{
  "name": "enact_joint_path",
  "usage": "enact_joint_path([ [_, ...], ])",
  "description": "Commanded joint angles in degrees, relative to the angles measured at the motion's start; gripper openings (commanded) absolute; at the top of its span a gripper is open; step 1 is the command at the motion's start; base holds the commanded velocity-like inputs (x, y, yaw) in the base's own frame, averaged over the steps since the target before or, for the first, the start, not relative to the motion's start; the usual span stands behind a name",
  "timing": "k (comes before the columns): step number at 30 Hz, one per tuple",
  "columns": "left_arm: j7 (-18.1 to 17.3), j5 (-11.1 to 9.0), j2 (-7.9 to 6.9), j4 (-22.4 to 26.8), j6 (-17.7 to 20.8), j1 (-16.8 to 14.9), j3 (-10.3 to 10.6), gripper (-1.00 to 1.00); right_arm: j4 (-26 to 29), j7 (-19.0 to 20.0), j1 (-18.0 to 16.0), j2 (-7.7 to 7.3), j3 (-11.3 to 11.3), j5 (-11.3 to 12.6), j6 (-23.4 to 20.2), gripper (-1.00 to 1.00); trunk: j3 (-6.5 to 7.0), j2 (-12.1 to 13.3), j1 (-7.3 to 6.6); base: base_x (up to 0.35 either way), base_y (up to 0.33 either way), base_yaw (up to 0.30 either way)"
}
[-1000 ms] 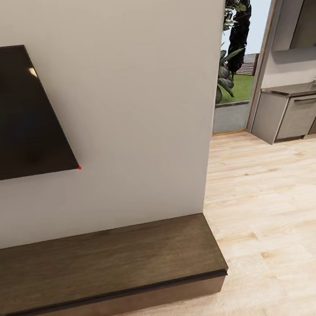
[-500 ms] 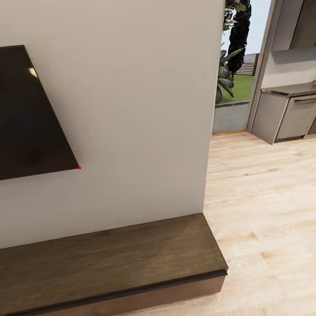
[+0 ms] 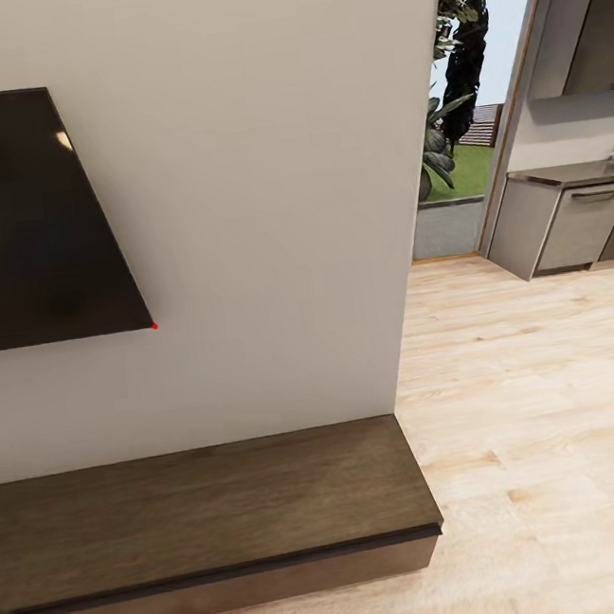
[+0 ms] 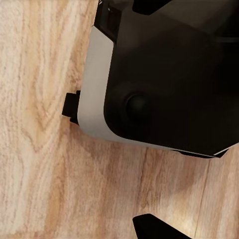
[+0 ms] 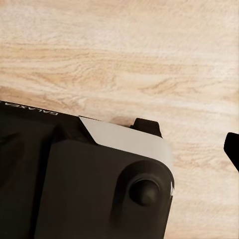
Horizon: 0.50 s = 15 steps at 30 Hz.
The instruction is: Place each of the two pumpkins and all three candles from the living room inside a cabinet in the living room (use any cabinet), then make sure every cabinet is closed, and position the cauldron so it is next to a table in the living room.
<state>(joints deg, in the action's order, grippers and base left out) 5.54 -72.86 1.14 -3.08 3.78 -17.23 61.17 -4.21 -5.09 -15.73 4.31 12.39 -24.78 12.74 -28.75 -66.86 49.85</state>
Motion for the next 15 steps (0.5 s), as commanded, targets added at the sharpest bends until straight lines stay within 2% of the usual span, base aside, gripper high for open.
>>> enact_joint_path([
  [1,0.0,0.0,0.0,0.0,0.0,0.0,0.0,1.0,0.0,0.0,0.0,0.0,0.0,0.0,0.0,1.0,0.0,0.0,0.0,0.0,0.0,0.0],
  [15,0.0,0.0,0.0,0.0,0.0,0.0,0.0,1.0,0.0,0.0,0.0,0.0,0.0,0.0,0.0,1.0,0.0,0.0,0.0,0.0,0.0,0.0],
])
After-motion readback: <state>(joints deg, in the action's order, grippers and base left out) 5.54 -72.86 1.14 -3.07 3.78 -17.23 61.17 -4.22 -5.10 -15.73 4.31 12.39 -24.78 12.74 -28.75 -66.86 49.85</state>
